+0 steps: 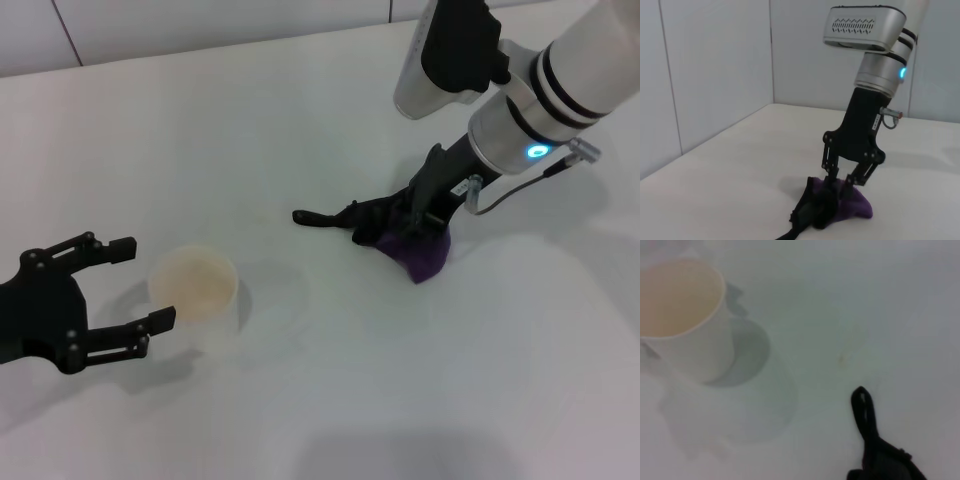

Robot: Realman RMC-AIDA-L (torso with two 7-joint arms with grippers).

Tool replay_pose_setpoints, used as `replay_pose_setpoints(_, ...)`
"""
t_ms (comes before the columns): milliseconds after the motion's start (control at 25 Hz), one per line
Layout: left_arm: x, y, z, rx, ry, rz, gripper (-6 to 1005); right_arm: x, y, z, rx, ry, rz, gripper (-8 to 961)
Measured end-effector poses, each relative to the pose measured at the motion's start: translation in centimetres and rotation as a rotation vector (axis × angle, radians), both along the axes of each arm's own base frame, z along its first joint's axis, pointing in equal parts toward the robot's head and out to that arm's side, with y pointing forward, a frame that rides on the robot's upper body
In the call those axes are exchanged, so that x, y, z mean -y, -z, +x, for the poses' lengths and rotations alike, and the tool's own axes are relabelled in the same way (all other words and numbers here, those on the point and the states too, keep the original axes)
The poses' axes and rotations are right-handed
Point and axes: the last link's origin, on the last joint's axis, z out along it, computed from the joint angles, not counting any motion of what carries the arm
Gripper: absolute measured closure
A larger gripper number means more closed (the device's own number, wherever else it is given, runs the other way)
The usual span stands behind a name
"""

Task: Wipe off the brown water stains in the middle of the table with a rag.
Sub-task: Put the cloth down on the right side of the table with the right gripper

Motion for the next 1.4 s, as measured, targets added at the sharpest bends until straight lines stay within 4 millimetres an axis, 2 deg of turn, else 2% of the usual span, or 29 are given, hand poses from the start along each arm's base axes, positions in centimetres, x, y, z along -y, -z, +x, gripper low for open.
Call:
replay_pose_setpoints(120,-0.1,0.1,0.1,0.002,0.001,0.0,123,0.3,0.0,0.0,-0.028,0.007,-0.001,779)
replay_pose_setpoints(320,-0.1,0.1,0.1,0.009,0.0,0.001,123,0.8,-0.7,-0.1,-0.091,-0.004,0.025,553)
replay_pose_setpoints(520,-0.4,0.5,0.3,0.034,-0.002,-0.008,123,1.9,-2.7,0.1,-0.224,-0.024,0.044,416)
replay_pose_setpoints(760,-1.0,0.7,0.4,0.069,-0.014,-0.01,123,4.2,-4.7,1.2,-0.377,-0.042,0.033,418)
replay_pose_setpoints(1160,-1.1,0.7,0.1,0.094,-0.041,0.016,123,7.0,-4.9,2.1,-0.533,-0.111,0.008,421)
replay_pose_setpoints(1400,-1.0,0.5,0.0,0.106,-0.051,0.019,123,9.3,-5.7,3.5,-0.613,-0.178,-0.004,422)
